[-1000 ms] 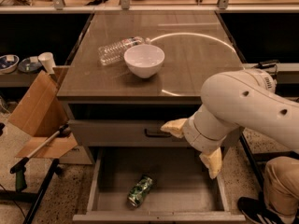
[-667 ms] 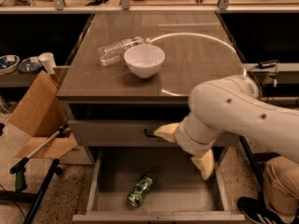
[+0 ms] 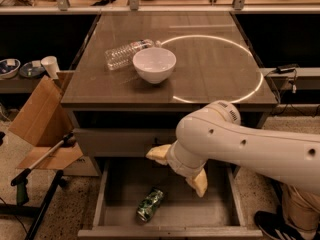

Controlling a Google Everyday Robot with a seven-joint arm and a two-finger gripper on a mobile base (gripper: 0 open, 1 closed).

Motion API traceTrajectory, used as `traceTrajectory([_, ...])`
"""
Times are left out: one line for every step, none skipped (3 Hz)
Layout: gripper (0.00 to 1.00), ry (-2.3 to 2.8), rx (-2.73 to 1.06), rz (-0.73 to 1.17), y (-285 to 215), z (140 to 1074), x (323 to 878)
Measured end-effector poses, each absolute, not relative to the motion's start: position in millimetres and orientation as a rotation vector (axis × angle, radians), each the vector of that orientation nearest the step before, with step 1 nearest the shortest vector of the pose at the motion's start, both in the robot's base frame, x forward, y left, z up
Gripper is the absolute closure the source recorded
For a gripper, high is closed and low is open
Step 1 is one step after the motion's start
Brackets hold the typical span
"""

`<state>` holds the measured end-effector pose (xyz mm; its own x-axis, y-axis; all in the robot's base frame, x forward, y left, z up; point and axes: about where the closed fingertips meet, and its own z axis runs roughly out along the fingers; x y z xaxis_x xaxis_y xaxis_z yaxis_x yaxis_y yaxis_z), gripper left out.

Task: Pick green can from middle drawer and place on counter

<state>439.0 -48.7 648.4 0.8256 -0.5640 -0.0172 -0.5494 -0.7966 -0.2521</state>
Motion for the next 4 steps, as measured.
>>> traceTrajectory([0.00, 0.794, -2.768, -0.113, -33.4, 628.1, 437.5])
traceTrajectory([0.00, 0.756, -2.758, -0.141, -18.8, 605.7, 448.0])
traceTrajectory([0.00, 0.703, -2.727, -0.133, -4.3, 569.9, 478.1])
traceTrajectory([0.00, 0.677, -2.700, -0.084, 2.4, 536.1, 500.1])
